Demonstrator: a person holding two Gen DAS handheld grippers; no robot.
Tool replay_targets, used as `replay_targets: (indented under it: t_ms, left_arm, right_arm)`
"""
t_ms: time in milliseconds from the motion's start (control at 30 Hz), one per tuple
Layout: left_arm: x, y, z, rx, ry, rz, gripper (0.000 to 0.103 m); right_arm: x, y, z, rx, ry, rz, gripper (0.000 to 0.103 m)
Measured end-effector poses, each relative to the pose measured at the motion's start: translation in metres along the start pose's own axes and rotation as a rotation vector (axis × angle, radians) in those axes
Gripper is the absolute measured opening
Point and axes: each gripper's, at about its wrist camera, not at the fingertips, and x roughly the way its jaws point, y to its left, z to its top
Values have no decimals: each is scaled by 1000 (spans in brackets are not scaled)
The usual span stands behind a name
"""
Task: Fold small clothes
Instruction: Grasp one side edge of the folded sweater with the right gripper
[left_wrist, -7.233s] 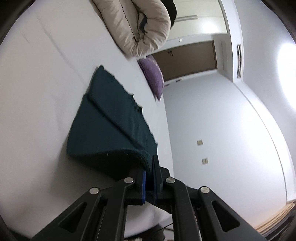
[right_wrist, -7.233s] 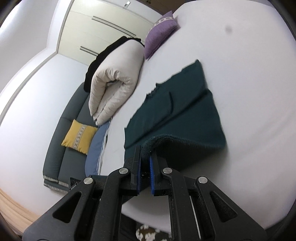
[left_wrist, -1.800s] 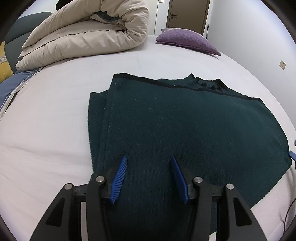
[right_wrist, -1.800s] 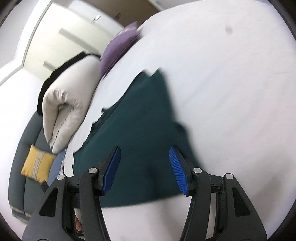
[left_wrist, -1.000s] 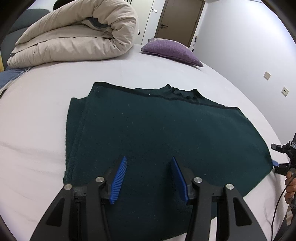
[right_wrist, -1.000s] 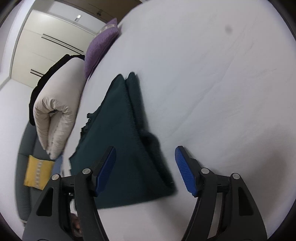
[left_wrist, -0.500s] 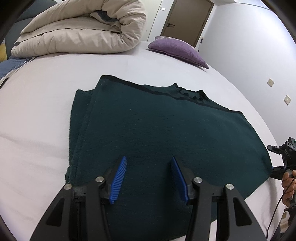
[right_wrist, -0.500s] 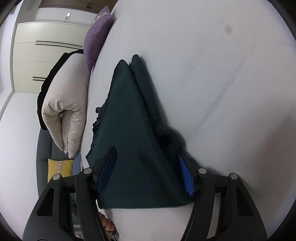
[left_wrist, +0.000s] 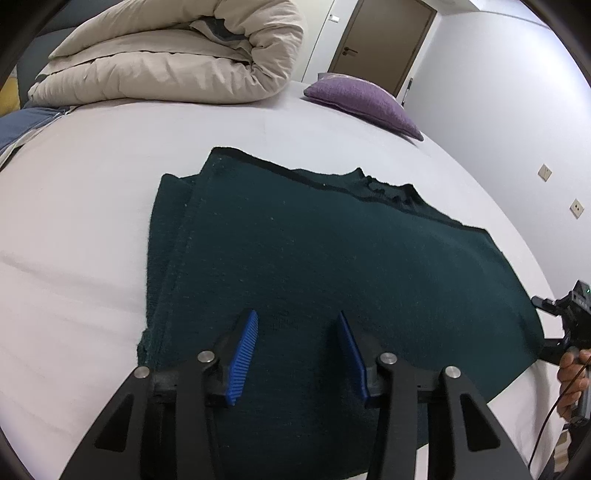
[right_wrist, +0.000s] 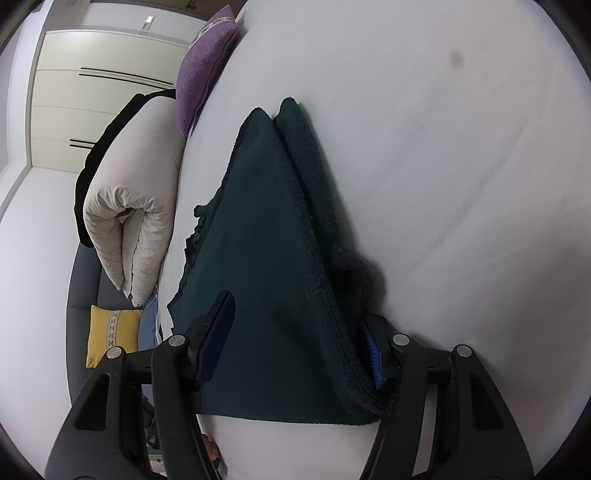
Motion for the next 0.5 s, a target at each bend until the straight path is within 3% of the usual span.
replay_targets:
  t_ms: [500]
  left_arm:
    - [5,-1,-2,7,11,18,48]
  right_arm:
    - [14,13,0,-29,7,10,57]
